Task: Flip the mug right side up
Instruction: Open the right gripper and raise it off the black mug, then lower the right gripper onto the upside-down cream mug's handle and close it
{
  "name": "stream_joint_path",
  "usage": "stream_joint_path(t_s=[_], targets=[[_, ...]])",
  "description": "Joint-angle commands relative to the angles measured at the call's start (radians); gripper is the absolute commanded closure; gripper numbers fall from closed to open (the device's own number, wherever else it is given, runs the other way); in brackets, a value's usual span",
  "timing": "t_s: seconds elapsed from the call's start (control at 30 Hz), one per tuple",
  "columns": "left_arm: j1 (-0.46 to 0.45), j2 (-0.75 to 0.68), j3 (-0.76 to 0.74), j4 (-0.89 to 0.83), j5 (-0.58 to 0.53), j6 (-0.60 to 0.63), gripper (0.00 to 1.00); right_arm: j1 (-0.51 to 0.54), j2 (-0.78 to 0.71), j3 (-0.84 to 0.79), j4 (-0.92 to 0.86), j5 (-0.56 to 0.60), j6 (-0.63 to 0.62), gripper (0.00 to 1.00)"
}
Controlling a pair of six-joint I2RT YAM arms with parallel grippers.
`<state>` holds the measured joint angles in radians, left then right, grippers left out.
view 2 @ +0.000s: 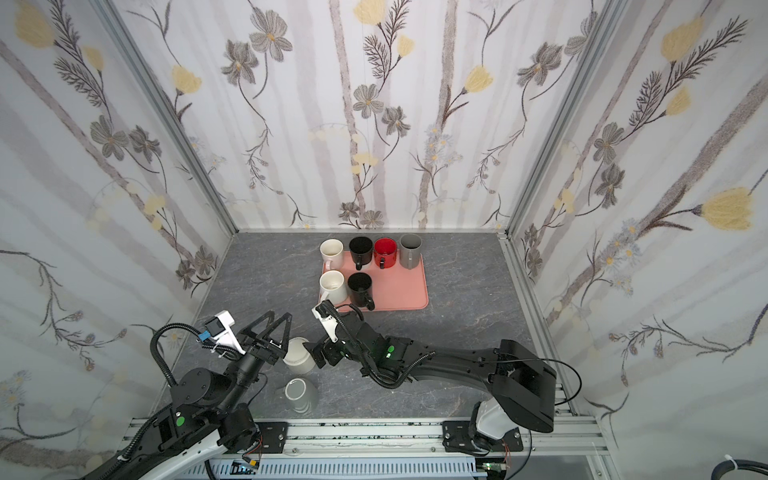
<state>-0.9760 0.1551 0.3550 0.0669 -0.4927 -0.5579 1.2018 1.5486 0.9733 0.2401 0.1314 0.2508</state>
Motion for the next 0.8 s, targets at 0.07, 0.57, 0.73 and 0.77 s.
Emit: stream_joint_path(t_s=[0.07,0.57,0.73,0.77], targets=[[0.001,-0.003,0.014,-0.012,-0.02,-0.023,0.0,0.011,0.128,0.108,-0.02,-0.053,-0.037,0.0],[0.0,-0.082,0.036,-0.093,-0.065,-0.017,0.0,0.013,0.467,0.459,-0.294,-0.121,-0.075,0.0],[0.001,-0.108,0.033,-0.108,-0.077,-0.013,0.0,0.015,0.528,0.532,-0.379,-0.125,-0.092,0.0],[0.001,-0.112,0.035,-0.111,-0.08,-0.012,0.0,0.016,0.536,0.539,-0.388,-0.124,-0.095,0.0]])
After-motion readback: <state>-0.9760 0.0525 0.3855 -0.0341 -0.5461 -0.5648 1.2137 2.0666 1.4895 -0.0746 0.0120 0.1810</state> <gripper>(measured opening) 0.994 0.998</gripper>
